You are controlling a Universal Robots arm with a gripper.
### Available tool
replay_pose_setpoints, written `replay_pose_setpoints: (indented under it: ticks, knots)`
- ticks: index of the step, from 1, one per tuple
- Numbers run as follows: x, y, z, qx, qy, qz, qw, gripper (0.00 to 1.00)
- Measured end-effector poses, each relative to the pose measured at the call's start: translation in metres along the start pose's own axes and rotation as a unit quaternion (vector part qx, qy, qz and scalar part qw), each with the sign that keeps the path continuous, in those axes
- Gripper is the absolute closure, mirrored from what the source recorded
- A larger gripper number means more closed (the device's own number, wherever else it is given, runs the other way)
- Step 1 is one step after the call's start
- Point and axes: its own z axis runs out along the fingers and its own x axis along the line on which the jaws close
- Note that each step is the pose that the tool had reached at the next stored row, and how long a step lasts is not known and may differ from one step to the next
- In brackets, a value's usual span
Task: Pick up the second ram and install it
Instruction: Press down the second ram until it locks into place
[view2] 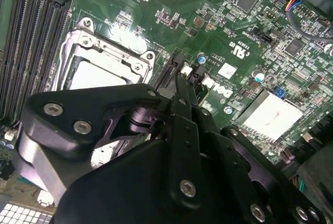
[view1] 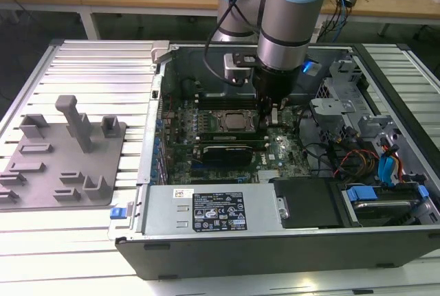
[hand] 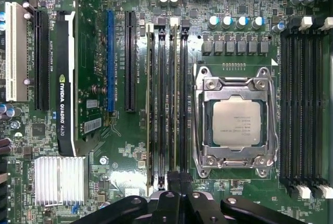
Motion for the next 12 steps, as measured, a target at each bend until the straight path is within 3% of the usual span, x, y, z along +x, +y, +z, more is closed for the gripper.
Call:
replay_pose_setpoints:
  ticks: [5,7,10,12]
  knots:
    - [-0.0001,0.0000,0.0002,0.0001,-0.0005,0.000,1.0000,0.92]
    - [-0.0005,0.0000,-0.0044,0.0004,-0.0017,0.000,1.0000,0.92]
    - [-0.0001,0.0001,-0.0146,0.0001,-0.0005,0.000,1.0000,0.92]
    - [-0.0002,0.0000,-0.0145,0.0002,-0.0005,0.000,1.0000,0.92]
